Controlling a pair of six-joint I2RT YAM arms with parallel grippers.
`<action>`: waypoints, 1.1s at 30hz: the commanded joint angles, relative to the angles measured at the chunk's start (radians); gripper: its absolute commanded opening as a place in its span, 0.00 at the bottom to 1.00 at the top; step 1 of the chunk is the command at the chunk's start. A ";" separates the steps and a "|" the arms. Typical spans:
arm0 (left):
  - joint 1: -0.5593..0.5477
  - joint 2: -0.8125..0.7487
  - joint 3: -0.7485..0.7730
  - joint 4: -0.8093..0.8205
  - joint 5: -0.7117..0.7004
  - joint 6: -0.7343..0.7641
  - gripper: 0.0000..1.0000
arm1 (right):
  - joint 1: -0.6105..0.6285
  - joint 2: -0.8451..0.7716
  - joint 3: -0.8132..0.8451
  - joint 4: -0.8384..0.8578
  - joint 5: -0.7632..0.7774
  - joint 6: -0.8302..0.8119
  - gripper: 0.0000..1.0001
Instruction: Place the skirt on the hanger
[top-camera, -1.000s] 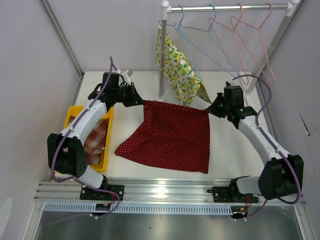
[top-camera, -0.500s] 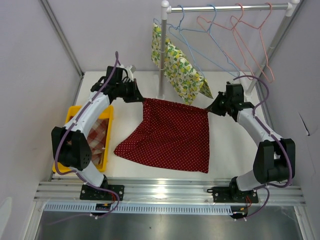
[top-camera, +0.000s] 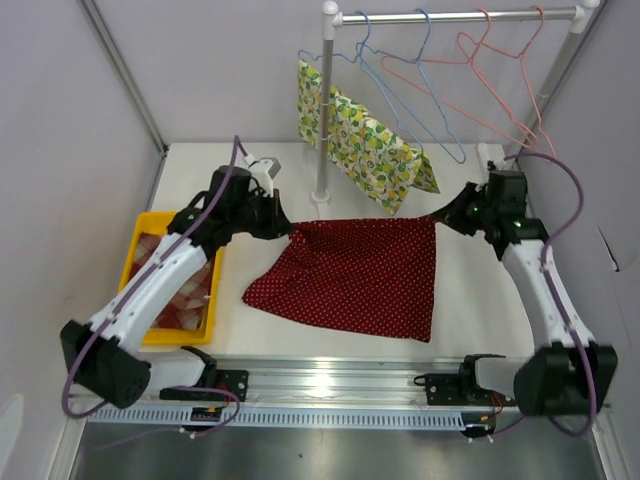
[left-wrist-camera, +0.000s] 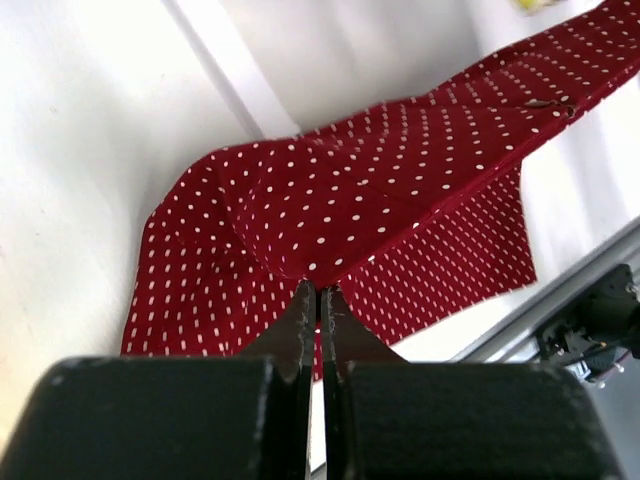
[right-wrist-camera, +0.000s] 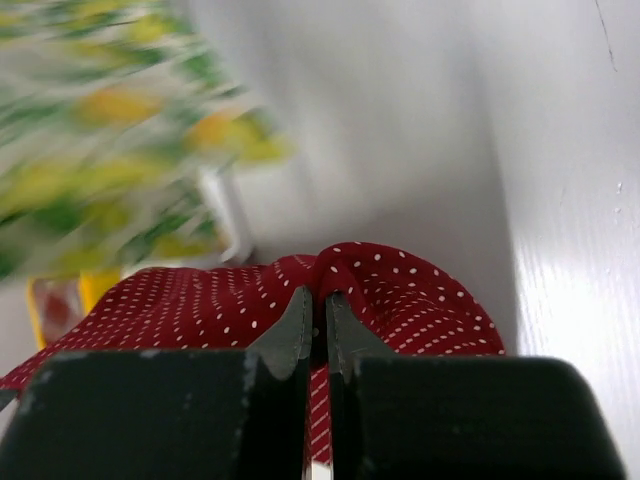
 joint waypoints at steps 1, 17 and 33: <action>-0.008 -0.180 0.002 -0.084 -0.143 0.047 0.00 | -0.046 -0.233 0.003 -0.072 0.098 -0.027 0.00; -0.370 -0.665 0.120 -0.286 -0.010 -0.040 0.00 | -0.048 -0.769 0.318 -0.576 0.171 -0.003 0.00; -0.054 -0.311 0.087 -0.109 0.062 -0.006 0.00 | -0.046 -0.583 0.026 -0.313 0.161 0.054 0.00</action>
